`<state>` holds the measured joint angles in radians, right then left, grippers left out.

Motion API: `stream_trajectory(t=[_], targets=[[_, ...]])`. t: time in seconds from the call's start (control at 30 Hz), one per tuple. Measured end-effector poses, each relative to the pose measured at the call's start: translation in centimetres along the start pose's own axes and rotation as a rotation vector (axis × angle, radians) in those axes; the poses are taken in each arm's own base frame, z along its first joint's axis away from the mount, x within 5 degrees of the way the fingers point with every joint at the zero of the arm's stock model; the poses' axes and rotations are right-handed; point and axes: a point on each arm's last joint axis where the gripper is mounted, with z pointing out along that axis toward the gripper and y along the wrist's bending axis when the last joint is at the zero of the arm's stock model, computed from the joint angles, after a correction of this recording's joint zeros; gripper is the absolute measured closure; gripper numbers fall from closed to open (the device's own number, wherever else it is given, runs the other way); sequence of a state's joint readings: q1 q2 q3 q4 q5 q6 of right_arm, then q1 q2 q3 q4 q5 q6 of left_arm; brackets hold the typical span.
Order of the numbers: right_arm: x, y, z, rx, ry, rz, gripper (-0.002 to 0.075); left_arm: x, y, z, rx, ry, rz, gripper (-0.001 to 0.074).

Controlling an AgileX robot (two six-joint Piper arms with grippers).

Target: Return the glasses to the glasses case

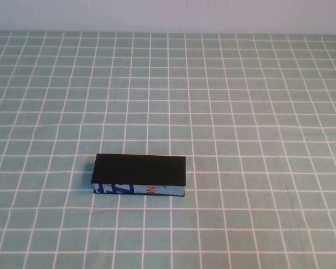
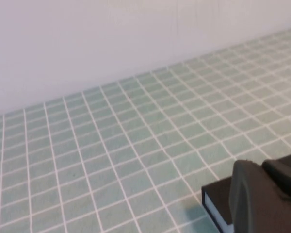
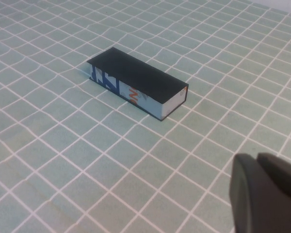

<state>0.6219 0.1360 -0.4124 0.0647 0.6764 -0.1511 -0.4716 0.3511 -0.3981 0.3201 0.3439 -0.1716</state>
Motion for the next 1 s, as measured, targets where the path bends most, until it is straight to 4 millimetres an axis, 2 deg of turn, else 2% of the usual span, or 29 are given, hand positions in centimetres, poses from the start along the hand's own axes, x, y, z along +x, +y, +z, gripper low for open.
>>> stream_trajectory(t=[0.2, 0.33, 0.7, 0.83, 1.0], targets=[[0.0, 0.0, 0.0, -0.001, 0.000, 0.002, 0.0737, 0.4, 0.1, -0.6, -0.015, -0.006, -0.049, 0.0734], [0.0, 0.0, 0.0, -0.002, 0.000, 0.003, 0.0737, 1.6, 0.3, -1.1, -0.064, -0.030, -0.077, 0.0733], [0.0, 0.0, 0.0, -0.004, -0.001, 0.004, 0.0737, 8.1, -0.6, -1.4, -0.129, -0.127, -0.222, 0.0733], [0.0, 0.0, 0.0, -0.004, -0.001, 0.004, 0.0737, 10.7, -0.9, -0.7, -0.130, -0.071, -0.257, 0.0734], [0.0, 0.0, 0.0, -0.005, -0.001, 0.006, 0.0737, 12.1, -1.0, -0.7, -0.146, 0.062, -0.249, 0.0733]])
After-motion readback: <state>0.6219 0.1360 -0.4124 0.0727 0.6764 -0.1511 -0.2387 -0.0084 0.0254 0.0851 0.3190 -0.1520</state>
